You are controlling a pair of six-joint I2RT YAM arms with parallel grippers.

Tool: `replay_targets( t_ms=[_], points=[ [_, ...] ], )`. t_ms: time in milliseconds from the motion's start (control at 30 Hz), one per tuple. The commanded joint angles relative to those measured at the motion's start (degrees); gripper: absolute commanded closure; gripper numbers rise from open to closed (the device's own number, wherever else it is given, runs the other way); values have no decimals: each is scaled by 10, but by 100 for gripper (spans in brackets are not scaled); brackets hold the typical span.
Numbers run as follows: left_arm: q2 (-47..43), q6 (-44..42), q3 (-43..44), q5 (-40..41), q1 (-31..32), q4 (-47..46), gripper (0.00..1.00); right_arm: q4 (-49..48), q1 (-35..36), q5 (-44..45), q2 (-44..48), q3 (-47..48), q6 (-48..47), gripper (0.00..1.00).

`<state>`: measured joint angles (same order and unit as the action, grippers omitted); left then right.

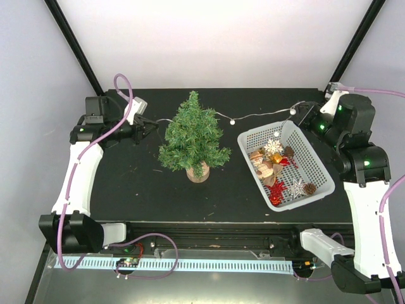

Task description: Decorate the small christmas tree

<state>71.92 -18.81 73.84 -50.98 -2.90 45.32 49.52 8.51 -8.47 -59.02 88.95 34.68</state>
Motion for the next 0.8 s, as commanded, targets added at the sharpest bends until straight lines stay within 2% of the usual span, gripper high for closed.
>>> replay_targets(
  t_ms=[0,300,667,767],
  points=[
    [3,-1,8,-3,8,-14,93,19,-3,20,10,-1,-21,99],
    [-18,-13,-28,15,44,-14,92,62,-3,47,15,25,-43,99],
    [-5,-6,-17,21,53,-23,91,58,-3,43,10,25,-42,99],
    [-9,-4,-13,38,53,-24,88,60,-4,47,10,21,-40,99]
  ],
)
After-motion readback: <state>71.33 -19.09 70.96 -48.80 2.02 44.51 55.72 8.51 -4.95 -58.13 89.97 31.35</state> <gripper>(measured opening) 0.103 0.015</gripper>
